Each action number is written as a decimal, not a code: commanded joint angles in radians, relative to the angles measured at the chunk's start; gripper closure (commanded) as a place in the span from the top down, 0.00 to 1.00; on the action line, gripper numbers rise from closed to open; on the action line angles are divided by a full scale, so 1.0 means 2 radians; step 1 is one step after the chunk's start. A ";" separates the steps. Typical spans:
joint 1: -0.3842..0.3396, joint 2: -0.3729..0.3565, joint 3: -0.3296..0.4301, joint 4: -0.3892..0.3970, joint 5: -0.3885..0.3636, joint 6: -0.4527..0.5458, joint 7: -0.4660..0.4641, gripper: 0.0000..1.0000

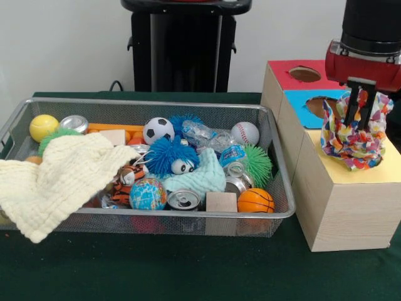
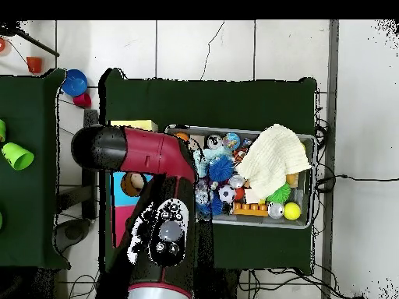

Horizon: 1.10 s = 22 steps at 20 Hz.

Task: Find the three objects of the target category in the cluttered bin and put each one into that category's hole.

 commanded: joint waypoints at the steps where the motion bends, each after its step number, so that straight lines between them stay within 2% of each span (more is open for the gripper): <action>1: -0.008 0.053 0.009 0.002 0.063 0.084 0.216 0.00; 5: -0.001 0.085 0.004 0.003 0.061 0.045 0.213 0.00; 7: -0.003 0.102 0.017 0.009 0.069 -0.042 0.203 0.00; 10: 0.010 0.126 0.007 0.004 0.061 -0.160 0.212 0.00; 11: 0.017 0.130 0.001 -0.002 0.060 -0.182 0.217 0.00; 16: 0.070 0.159 -0.068 -0.042 0.072 -0.221 0.241 0.00; 20: 0.089 0.164 -0.090 -0.057 0.095 -0.203 0.243 0.00; 22: 0.092 0.178 -0.093 -0.058 0.108 -0.190 0.249 0.00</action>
